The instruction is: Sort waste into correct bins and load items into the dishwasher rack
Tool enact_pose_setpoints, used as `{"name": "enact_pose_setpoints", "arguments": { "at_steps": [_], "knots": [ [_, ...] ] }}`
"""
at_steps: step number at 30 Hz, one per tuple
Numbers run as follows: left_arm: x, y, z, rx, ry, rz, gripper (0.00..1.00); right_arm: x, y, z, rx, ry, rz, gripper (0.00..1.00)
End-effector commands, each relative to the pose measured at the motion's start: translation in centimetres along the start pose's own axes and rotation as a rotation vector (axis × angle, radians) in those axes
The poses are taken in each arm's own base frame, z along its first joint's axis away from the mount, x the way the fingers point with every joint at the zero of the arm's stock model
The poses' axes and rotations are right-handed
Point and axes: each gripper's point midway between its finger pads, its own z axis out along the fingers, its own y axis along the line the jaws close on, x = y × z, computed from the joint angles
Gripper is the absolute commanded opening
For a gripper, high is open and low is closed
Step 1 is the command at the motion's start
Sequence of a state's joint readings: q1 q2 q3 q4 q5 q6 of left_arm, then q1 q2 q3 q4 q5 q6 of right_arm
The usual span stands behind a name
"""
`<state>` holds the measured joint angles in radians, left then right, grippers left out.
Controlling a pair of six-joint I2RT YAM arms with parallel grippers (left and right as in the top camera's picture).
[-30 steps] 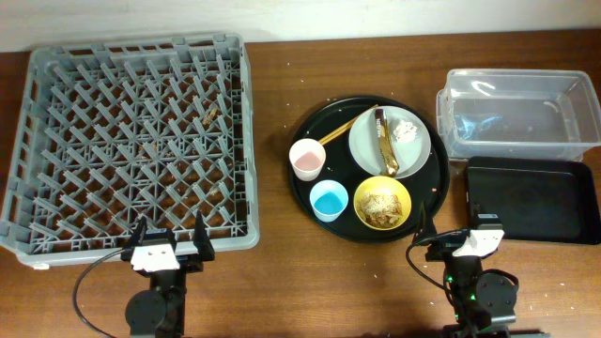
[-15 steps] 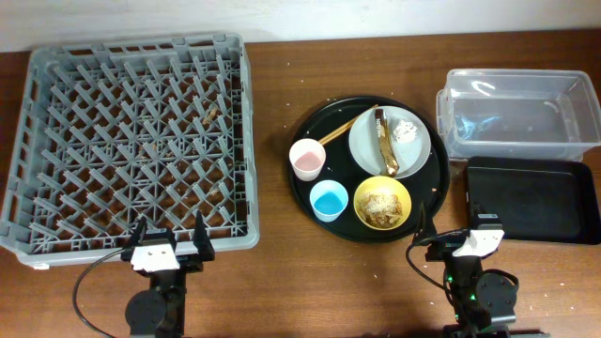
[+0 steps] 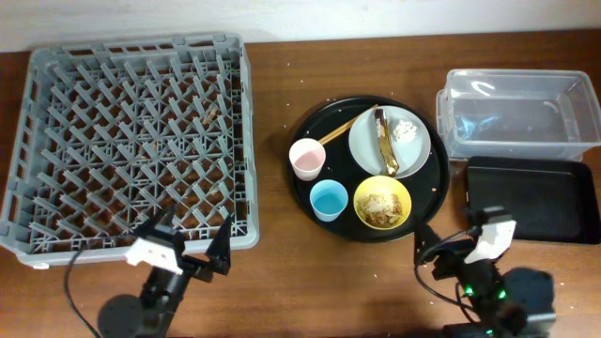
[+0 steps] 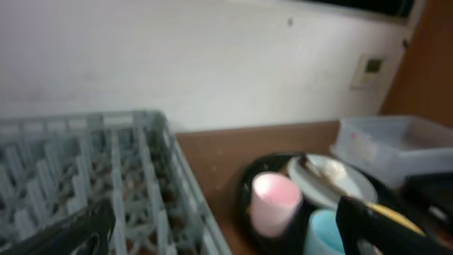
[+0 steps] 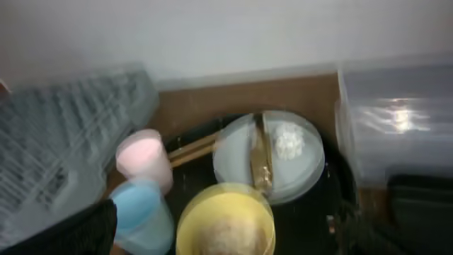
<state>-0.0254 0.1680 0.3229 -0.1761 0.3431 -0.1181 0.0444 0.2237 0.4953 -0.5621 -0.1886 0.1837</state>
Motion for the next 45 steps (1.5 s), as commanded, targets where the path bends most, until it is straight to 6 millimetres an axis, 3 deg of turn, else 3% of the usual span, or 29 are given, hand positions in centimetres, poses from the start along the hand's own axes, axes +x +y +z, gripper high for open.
{"name": "enact_pose_setpoints", "arguments": {
  "at_steps": [1, 3, 5, 8, 9, 11, 14, 15, 17, 18, 19, 21, 23, 24, 25, 27, 28, 29, 30, 32, 35, 40, 43, 45],
  "knots": [
    [-3.9, -0.9, 1.8, 0.044, 0.158, -0.077, 0.99, -2.5, 0.4, 0.8, 0.023, 0.170, 0.041, 0.99],
    [-5.2, -1.1, 3.7, 0.076, 0.295, -0.137, 0.99, -3.2, 0.3, 2.1, 0.050, 0.313, 0.070, 0.99],
    [-5.5, -0.7, 5.8, 0.067, 0.469, -0.215, 0.99, -4.6, 0.3, 4.8, 0.054, 0.434, 0.100, 0.98],
    [-4.2, 0.3, 8.5, 0.056, 0.629, -0.289, 0.99, -5.1, 2.9, 9.1, -0.131, 0.512, 0.148, 0.98],
    [-3.6, 0.3, 8.9, 0.063, 0.651, -0.302, 0.99, -5.2, 3.5, 10.6, -0.186, 0.515, 0.148, 0.93],
    [-1.9, 0.4, 9.5, 0.076, 0.710, -0.337, 0.99, -3.0, 1.5, 15.1, -0.120, 0.615, 0.182, 0.82],
    [-1.3, 0.6, 9.8, 0.073, 0.727, -0.345, 0.99, 0.7, -0.5, 19.8, -0.074, 0.733, 0.214, 0.71],
    [-1.3, 0.6, 9.8, 0.072, 0.728, -0.345, 0.99, 3.3, -1.4, 22.4, -0.066, 0.774, 0.228, 0.65],
    [-1.3, 0.6, 9.8, 0.073, 0.728, -0.346, 0.99, 6.4, -2.4, 25.4, -0.042, 0.800, 0.248, 0.62],
    [-1.3, 0.6, 9.8, 0.072, 0.728, -0.345, 0.99, 8.4, -4.3, 27.0, 0.059, 0.804, 0.228, 0.61],
    [-1.3, 0.6, 9.8, 0.072, 0.729, -0.345, 0.99, 9.6, -4.5, 27.7, 0.076, 0.816, 0.222, 0.59],
    [-1.3, 0.6, 9.8, 0.069, 0.729, -0.344, 0.99, 11.8, -5.3, 28.2, 0.153, 0.849, 0.179, 0.53],
    [-1.3, 0.6, 9.8, 0.069, 0.729, -0.344, 0.99, 12.5, -5.3, 28.5, 0.185, 0.853, 0.139, 0.14],
    [-1.3, 0.6, 9.8, 0.069, 0.729, -0.344, 0.99, 10.8, -4.6, 28.4, 0.166, 0.827, 0.141, 0.05],
    [-1.3, 0.6, 9.8, 0.069, 0.729, -0.344, 0.99, 8.1, -4.0, 28.2, 0.142, 0.784, 0.146, 0.04],
    [-1.3, 0.6, 9.8, 0.069, 0.729, -0.344, 0.99, 1.3, -3.6, 27.0, 0.136, 0.674, 0.148, 0.04],
    [-1.3, 0.6, 9.8, 0.069, 0.729, -0.344, 0.99, -1.1, -3.7, 26.5, 0.136, 0.627, 0.148, 0.04],
    [-1.3, 0.6, 9.8, 0.069, 0.729, -0.344, 0.99, -1.9, -3.7, 26.2, 0.132, 0.611, 0.135, 0.08],
    [-1.3, 0.6, 9.8, 0.069, 0.729, -0.344, 0.99, -0.8, -3.8, 25.8, 0.124, 0.661, 0.091, 0.44],
    [-1.3, 0.6, 9.8, 0.069, 0.729, -0.344, 0.99, 2.8, -4.5, 25.8, 0.122, 0.777, 0.045, 0.60],
    [-1.3, 0.6, 9.8, 0.069, 0.729, -0.344, 1.00, 7.8, -5.6, 27.1, 0.000, 0.902, -0.209, 0.61],
    [-1.3, 0.6, 9.8, 0.069, 0.729, -0.345, 0.99, 8.7, -5.4, 28.6, -0.085, 0.883, -0.340, 0.55],
    [-1.3, 0.6, 9.8, 0.069, 0.729, -0.344, 0.99, 11.0, -5.5, 29.1, -0.087, 0.926, -0.343, 0.58],
    [-1.3, 0.6, 9.8, 0.069, 0.729, -0.345, 0.99, 12.5, -5.1, 28.9, -0.103, 0.969, -0.294, 0.40]
  ]
}}
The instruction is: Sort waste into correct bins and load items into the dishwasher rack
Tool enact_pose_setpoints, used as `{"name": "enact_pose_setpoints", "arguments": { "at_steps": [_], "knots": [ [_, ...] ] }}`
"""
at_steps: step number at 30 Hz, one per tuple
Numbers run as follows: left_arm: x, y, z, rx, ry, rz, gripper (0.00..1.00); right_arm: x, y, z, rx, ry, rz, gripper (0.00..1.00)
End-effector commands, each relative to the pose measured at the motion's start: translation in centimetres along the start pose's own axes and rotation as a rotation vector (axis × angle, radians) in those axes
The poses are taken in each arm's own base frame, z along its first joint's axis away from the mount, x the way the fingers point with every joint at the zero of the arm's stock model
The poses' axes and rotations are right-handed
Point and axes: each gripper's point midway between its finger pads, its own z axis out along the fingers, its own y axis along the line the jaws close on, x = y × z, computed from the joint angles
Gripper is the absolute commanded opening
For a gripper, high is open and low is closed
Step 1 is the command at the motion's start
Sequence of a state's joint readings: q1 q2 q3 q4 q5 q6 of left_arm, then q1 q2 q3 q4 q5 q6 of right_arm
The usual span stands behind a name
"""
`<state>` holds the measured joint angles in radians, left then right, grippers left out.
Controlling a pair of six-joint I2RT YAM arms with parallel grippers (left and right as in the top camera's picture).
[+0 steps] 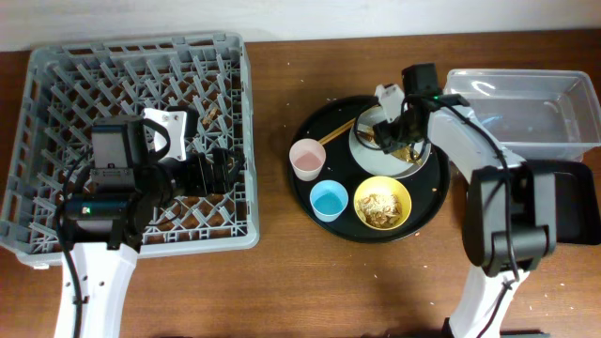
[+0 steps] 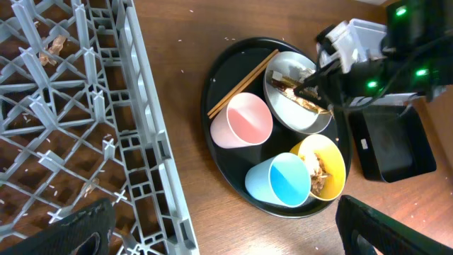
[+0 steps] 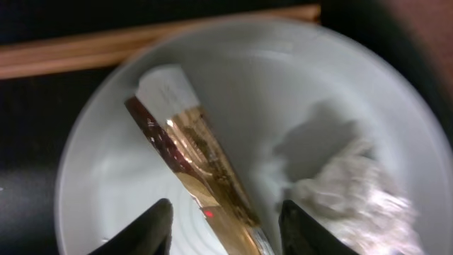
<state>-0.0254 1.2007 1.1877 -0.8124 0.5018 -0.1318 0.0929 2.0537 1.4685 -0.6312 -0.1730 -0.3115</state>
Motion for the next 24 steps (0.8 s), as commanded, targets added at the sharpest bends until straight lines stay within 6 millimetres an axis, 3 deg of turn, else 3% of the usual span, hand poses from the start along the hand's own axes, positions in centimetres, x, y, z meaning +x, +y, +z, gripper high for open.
{"name": "enact_pose_setpoints", "arguments": {
  "at_steps": [1, 3, 5, 6, 7, 8, 10, 11, 12, 14, 16, 17, 18, 19, 20, 22, 24],
  "knots": [
    [-0.6, -0.4, -0.5, 0.014, -0.016, 0.004, 0.99, 1.1, 1.6, 1.4, -0.069, 0.043, 0.016, 0.37],
    [-0.6, -0.4, -0.5, 0.013, -0.016, 0.004, 0.99, 1.2, 2.3, 1.5, -0.079, 0.057, 0.066, 0.08],
    [-0.6, -0.4, -0.5, 0.014, -0.016, 0.004, 0.99, -0.2, 1.9, 0.0, -0.070, 0.019, 0.276, 0.04],
    [-0.6, -0.4, -0.5, 0.014, -0.016, 0.004, 0.99, -1.1, 1.8, -1.1, -0.073, -0.011, 0.295, 0.04],
    [-0.6, -0.4, -0.5, 0.013, -0.016, 0.005, 0.99, -2.5, 1.6, -3.2, -0.086, -0.059, 0.314, 0.04],
    [-0.6, -0.4, -0.5, 0.014, -0.016, 0.004, 0.99, -4.5, 1.0, -7.1, -0.091, -0.131, 0.370, 0.04],
    [-0.6, -0.4, -0.5, 0.014, -0.016, 0.004, 0.99, -6.7, -1.0, -12.7, -0.070, -0.245, 0.524, 0.04],
    [-0.6, -0.4, -0.5, 0.013, -0.016, 0.005, 0.99, -7.2, -3.9, -16.0, -0.030, -0.326, 0.704, 0.04],
    [-0.6, -0.4, -0.5, 0.014, -0.016, 0.004, 0.99, -6.5, -6.4, -17.2, 0.024, -0.357, 0.846, 0.04],
    [-0.6, -0.4, -0.5, 0.013, -0.016, 0.005, 0.99, -2.7, -13.3, -17.4, 0.213, -0.376, 1.165, 0.04],
    [-0.6, -0.4, -0.5, 0.014, -0.016, 0.004, 0.99, 0.1, -17.6, -15.3, 0.296, -0.358, 1.324, 0.04],
    [-0.6, -0.4, -0.5, 0.013, -0.016, 0.005, 0.99, 0.5, -18.7, -14.5, 0.303, -0.358, 1.339, 0.04],
    [-0.6, -0.4, -0.5, 0.013, -0.016, 0.005, 0.99, 0.3, -19.9, -13.6, 0.307, -0.367, 1.265, 0.21],
    [-0.6, -0.4, -0.5, 0.014, -0.016, 0.004, 0.99, -0.4, -20.1, -13.7, 0.291, -0.379, 1.170, 0.33],
    [-0.6, -0.4, -0.5, 0.013, -0.016, 0.004, 0.99, -2.4, -18.6, -14.7, 0.196, -0.403, 0.977, 0.44],
    [-0.6, -0.4, -0.5, 0.014, -0.016, 0.004, 0.99, -4.9, -12.5, -16.3, -0.011, -0.393, 0.741, 0.48],
    [-0.6, -0.4, -0.5, 0.013, -0.016, 0.005, 0.99, -4.7, -6.3, -14.9, -0.080, -0.261, 0.586, 0.48]
  ]
}}
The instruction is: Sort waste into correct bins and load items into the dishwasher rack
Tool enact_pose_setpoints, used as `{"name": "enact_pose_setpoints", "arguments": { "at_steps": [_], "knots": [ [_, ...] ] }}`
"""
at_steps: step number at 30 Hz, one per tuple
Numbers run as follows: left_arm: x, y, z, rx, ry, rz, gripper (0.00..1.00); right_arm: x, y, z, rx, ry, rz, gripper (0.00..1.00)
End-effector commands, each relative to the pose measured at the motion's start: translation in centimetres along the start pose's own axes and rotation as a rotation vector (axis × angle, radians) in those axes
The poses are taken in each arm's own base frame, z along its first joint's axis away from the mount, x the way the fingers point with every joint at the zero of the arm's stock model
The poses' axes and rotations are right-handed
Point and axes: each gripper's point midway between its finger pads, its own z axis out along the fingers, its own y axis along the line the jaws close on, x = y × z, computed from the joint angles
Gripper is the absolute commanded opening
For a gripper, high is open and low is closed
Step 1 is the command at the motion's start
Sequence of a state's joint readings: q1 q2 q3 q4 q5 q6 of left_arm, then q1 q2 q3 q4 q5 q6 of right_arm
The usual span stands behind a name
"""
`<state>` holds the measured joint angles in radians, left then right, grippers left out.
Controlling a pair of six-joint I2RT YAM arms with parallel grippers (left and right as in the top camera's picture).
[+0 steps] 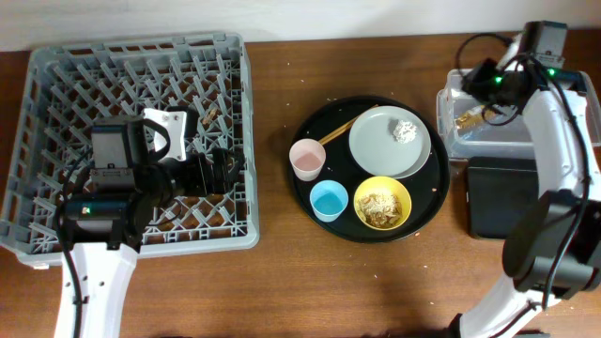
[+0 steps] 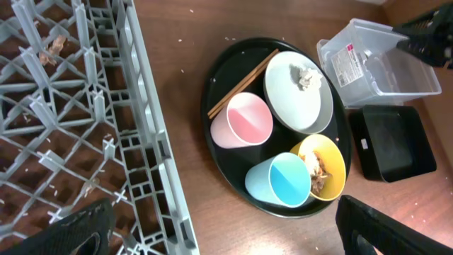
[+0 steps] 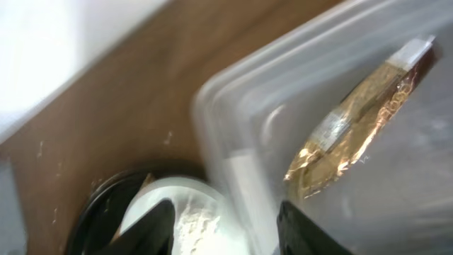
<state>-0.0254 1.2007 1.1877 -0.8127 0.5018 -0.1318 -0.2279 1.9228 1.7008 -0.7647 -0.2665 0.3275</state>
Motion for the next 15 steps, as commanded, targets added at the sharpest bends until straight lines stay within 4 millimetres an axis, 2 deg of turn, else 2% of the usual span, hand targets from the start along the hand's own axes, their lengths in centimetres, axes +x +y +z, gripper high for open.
{"name": "enact_pose_setpoints", "arguments": {
  "at_steps": [1, 4, 6, 7, 10, 11, 12, 13, 15],
  "knots": [
    [-0.6, -0.4, -0.5, 0.014, -0.016, 0.004, 0.99, 6.1, 6.7, -0.6, -0.074, 0.152, -0.310, 0.48],
    [-0.6, -0.4, -0.5, 0.014, -0.016, 0.005, 0.99, 9.3, 5.9, 2.6, 0.193, 0.201, -0.441, 0.52],
    [-0.6, -0.4, -0.5, 0.014, -0.016, 0.004, 0.99, 9.9, 4.3, 5.8, 0.370, 0.185, -0.474, 0.53],
    [-0.6, -0.4, -0.5, 0.014, -0.016, 0.005, 0.99, 9.9, 3.2, 8.2, 0.405, 0.182, -0.470, 0.54],
    [-0.6, -0.4, -0.5, 0.014, -0.016, 0.004, 0.99, 12.4, 1.8, 11.9, 0.369, 0.280, -0.443, 0.55],
    [-0.6, -0.4, -0.5, 0.014, -0.016, 0.004, 0.99, 13.6, 1.9, 12.9, 0.333, 0.324, -0.434, 0.47],
    [-0.6, -0.4, -0.5, 0.014, -0.016, 0.004, 0.99, 14.4, 2.3, 13.0, 0.300, 0.353, -0.425, 0.07],
    [-0.6, -0.4, -0.5, 0.014, -0.016, 0.004, 0.99, 14.4, 3.2, 12.6, 0.250, 0.358, -0.415, 0.04],
    [-0.6, -0.4, -0.5, 0.014, -0.016, 0.004, 0.99, 12.7, 5.6, 10.3, 0.162, 0.316, -0.398, 0.04]
  ]
}}
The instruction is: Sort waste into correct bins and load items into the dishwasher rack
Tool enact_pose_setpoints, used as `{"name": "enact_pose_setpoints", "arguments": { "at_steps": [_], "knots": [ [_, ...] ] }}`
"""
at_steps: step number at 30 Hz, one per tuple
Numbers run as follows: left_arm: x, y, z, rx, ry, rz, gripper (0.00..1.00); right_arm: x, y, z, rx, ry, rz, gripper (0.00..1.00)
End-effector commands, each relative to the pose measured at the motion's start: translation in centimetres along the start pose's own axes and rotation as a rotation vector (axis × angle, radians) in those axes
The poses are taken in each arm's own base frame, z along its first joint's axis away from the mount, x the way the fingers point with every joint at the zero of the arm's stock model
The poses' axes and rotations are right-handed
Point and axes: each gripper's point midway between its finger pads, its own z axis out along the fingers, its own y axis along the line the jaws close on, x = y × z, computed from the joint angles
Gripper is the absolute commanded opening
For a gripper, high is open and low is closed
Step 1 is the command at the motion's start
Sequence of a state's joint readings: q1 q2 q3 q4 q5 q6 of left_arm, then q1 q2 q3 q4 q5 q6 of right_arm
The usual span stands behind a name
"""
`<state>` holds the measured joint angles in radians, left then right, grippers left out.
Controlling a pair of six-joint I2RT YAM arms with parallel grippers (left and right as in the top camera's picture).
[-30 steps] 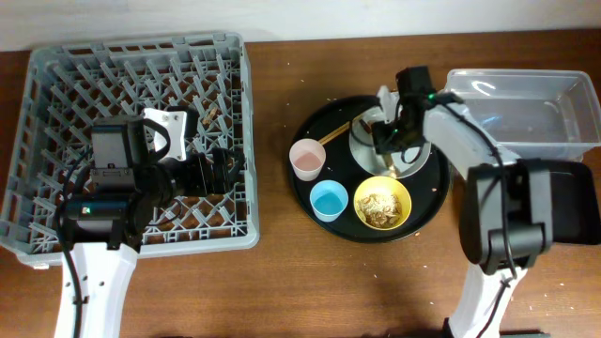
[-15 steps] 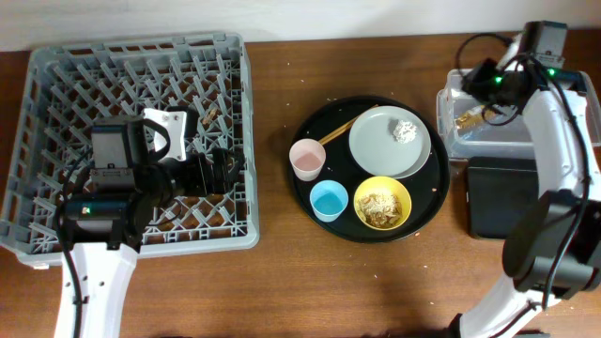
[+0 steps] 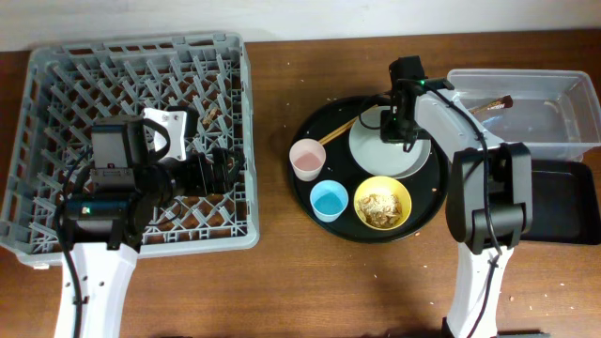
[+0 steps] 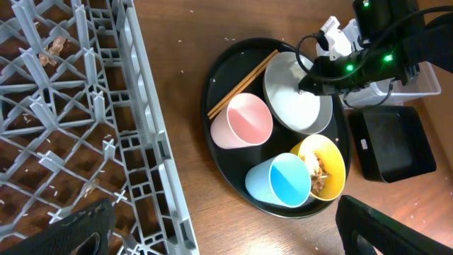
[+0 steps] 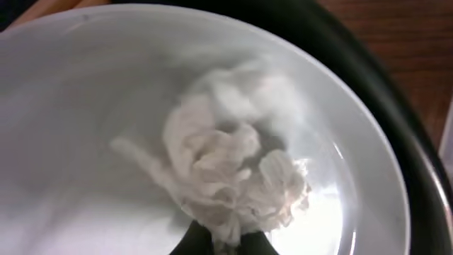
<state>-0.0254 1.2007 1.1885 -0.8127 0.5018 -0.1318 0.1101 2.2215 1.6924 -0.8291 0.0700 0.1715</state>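
A crumpled white tissue (image 5: pixel 233 173) lies on the white plate (image 5: pixel 85 106), and my right gripper (image 5: pixel 221 242) is shut on its lower edge. From overhead, that gripper (image 3: pixel 406 120) sits over the plate (image 3: pixel 385 148) on the round black tray (image 3: pixel 310 192). A brown-gold wrapper (image 3: pixel 489 105) lies in the clear bin (image 3: pixel 554 141). The tray also holds a pink cup (image 3: pixel 307 158), a blue cup (image 3: pixel 329 199), a yellow bowl (image 3: pixel 382 202) with food scraps and chopsticks (image 3: pixel 338 131). My left gripper (image 3: pixel 225 171) hangs open over the grey dishwasher rack (image 3: pixel 56 113).
A black bin (image 3: pixel 563 202) stands in front of the clear bin at the right. The rack (image 4: pixel 141 142) holds small crumbs between its pegs. Bare brown table (image 3: pixel 272 113) separates rack and tray.
My right gripper was open over the clear bin with the wrapper lying in it. Now it is at the plate, shut on the tissue. The left arm has not moved.
Both arms were low at the table's front, with wrapper and tissue on the plate. Then the left gripper hung over the rack and the right stood open at the wrapper. Then the wrapper lay in the clear bin. Now the right gripper holds the tissue.
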Motion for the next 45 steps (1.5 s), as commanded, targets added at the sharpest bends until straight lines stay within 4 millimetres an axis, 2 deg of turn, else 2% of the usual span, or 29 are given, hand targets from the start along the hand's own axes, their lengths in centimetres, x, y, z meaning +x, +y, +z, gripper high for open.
{"name": "enact_pose_setpoints", "arguments": {
  "at_steps": [1, 2, 3, 5, 7, 8, 9, 10, 11, 12, 14, 15, 16, 17, 18, 21, 23, 25, 28, 29, 30, 31, 32, 35, 38, 39, 41, 43, 45],
  "knots": [
    [-0.6, -0.4, -0.4, 0.013, -0.016, 0.004, 0.99, -2.0, 1.5, -5.9, -0.161, -0.082, 0.052, 0.04],
    [-0.6, -0.4, -0.4, 0.013, -0.016, 0.004, 0.99, -3.0, 0.7, -8.8, -0.185, -0.125, 0.134, 0.04],
    [-0.6, -0.4, -0.4, 0.013, -0.016, 0.004, 0.99, -4.2, -1.9, -12.7, -0.203, -0.204, 0.297, 0.04],
    [-0.6, -0.4, -0.4, 0.013, -0.016, 0.004, 0.99, -5.2, -6.7, -15.3, -0.191, -0.280, 0.493, 0.04],
    [-0.6, -0.4, -0.4, 0.013, -0.016, 0.004, 0.99, -6.1, -13.7, -14.3, -0.091, -0.341, 0.658, 0.04],
    [-0.6, -0.4, -0.4, 0.013, -0.016, 0.004, 0.99, -6.6, -15.7, -12.9, -0.072, -0.351, 0.677, 0.05],
    [-0.6, -0.4, -0.4, 0.013, -0.016, 0.004, 0.99, -7.0, -16.1, -11.7, -0.083, -0.350, 0.610, 0.22],
    [-0.6, -0.4, -0.4, 0.013, -0.016, 0.004, 0.99, -7.2, -14.9, -11.2, -0.151, -0.337, 0.463, 0.54],
    [-0.6, -0.4, -0.4, 0.013, -0.016, 0.004, 0.99, -6.5, -13.5, -11.9, -0.218, -0.310, 0.402, 0.58],
    [-0.6, -0.4, -0.4, 0.013, -0.016, 0.004, 0.99, -5.9, -13.0, -12.5, -0.241, -0.292, 0.390, 0.59],
    [-0.6, -0.4, -0.4, 0.013, -0.016, 0.004, 0.99, -3.3, -9.3, -17.2, -0.360, -0.249, 0.319, 0.58],
    [-0.6, -0.4, -0.4, 0.013, -0.016, 0.004, 0.99, -1.6, -7.0, -19.1, -0.406, -0.215, 0.238, 0.57],
    [-0.6, -0.4, -0.4, 0.013, -0.016, 0.004, 0.99, 0.6, -4.3, -20.4, -0.425, -0.157, 0.165, 0.48],
    [-0.6, -0.4, -0.4, 0.013, -0.016, 0.004, 0.99, 2.2, -2.4, -20.7, -0.434, -0.104, 0.110, 0.39],
    [-0.6, -0.4, -0.4, 0.013, -0.016, 0.004, 0.99, 4.0, -0.4, -20.5, -0.435, -0.031, 0.068, 0.36],
    [-0.6, -0.4, -0.4, 0.013, -0.016, 0.004, 0.99, 10.1, 6.4, -17.9, -0.384, 0.164, -0.148, 0.40],
    [-0.6, -0.4, -0.4, 0.013, -0.016, 0.004, 0.99, 13.0, 9.7, -14.4, -0.327, 0.181, -0.290, 0.44],
    [-0.6, -0.4, -0.4, 0.013, -0.016, 0.004, 0.99, 14.5, 12.7, -11.2, -0.349, 0.140, -0.376, 0.44],
    [-0.6, -0.4, -0.4, 0.013, -0.016, 0.004, 0.99, 15.8, 14.1, -8.7, -0.336, 0.096, -0.431, 0.44],
    [-0.5, -0.5, -0.4, 0.017, -0.014, 0.003, 0.99, 15.7, 13.8, -8.4, -0.311, 0.092, -0.417, 0.38],
    [-0.1, -0.4, -0.4, 0.016, 0.001, -0.006, 0.99, 15.3, 13.6, -8.5, -0.302, 0.080, -0.402, 0.25],
    [-0.1, -0.4, -0.4, 0.016, 0.004, -0.007, 0.99, 15.0, 13.5, -8.8, -0.307, 0.075, -0.395, 0.22],
    [-0.5, -0.5, -0.4, 0.018, -0.013, 0.002, 0.99, 14.9, 13.4, -9.4, -0.308, 0.084, -0.392, 0.04],
    [-1.5, -1.2, -0.5, 0.057, -0.052, 0.028, 0.99, 13.4, 13.0, -13.6, -0.310, 0.063, -0.393, 0.04],
    [-2.3, -1.4, -0.5, 0.072, -0.079, -0.038, 0.99, 11.3, 11.1, -20.0, -0.350, 0.046, -0.375, 0.04],
    [-2.6, -1.7, -0.3, 0.098, -0.079, -0.098, 0.99, 10.4, 11.6, -22.1, -0.445, 0.013, -0.411, 0.04],
    [-3.7, -5.9, 0.0, 0.386, -0.060, -0.078, 0.99, 8.8, 13.9, -26.3, -0.750, -0.092, -0.489, 0.04],
    [-4.3, -8.9, -0.2, 0.651, -0.005, -0.088, 0.98, 8.3, 16.4, -31.8, -1.171, -0.215, -0.581, 0.04],
    [-4.5, -11.1, -1.3, 0.876, 0.049, -0.037, 0.92, 8.0, 17.4, -34.6, -1.348, -0.279, -0.621, 0.04]
  ]
}}
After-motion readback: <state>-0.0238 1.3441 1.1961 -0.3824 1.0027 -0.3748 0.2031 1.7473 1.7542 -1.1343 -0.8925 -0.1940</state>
